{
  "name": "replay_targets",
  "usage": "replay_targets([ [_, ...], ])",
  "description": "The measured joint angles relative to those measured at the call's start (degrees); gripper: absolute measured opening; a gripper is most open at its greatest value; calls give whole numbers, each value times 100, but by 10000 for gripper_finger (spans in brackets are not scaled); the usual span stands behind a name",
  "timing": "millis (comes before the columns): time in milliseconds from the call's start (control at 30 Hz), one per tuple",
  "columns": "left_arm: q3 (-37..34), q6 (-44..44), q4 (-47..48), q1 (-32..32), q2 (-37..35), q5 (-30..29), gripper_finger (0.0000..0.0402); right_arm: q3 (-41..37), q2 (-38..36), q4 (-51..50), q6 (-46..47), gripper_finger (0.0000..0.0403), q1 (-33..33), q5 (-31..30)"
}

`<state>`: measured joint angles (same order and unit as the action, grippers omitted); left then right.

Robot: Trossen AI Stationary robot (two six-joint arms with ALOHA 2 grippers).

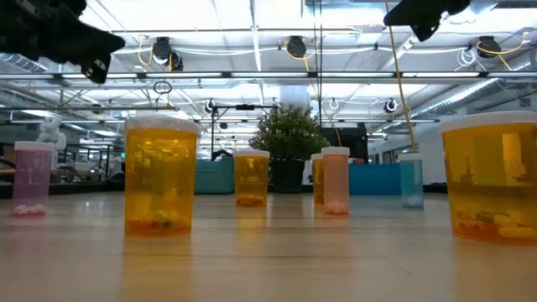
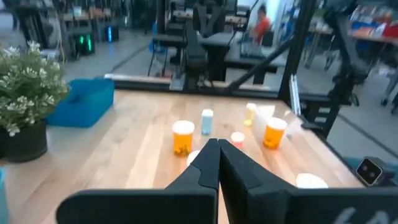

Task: Pick and place medicine bottles into bin by pill shape (circle, oval)
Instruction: Put the large orange pill bottle into the blue bin

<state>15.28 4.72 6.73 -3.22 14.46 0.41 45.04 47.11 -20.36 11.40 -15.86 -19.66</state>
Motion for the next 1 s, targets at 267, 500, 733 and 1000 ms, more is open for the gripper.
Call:
replay_targets([
  [267, 1902, 32, 1293, -223, 1890, -333, 3, -42, 362, -4, 168, 0, 0, 17],
  [500, 2993, 30, 1667, -381, 3392, -398, 3, -42, 783, -154, 450, 0, 0, 24],
  [733, 3146, 156, 1777, -447, 4359, -376, 11, -42, 1120, -306, 834, 0, 4, 239],
  [1000, 3148, 43, 1802, -250, 4692, -311, 37, 53, 1458, -359, 1209, 0, 4, 346],
])
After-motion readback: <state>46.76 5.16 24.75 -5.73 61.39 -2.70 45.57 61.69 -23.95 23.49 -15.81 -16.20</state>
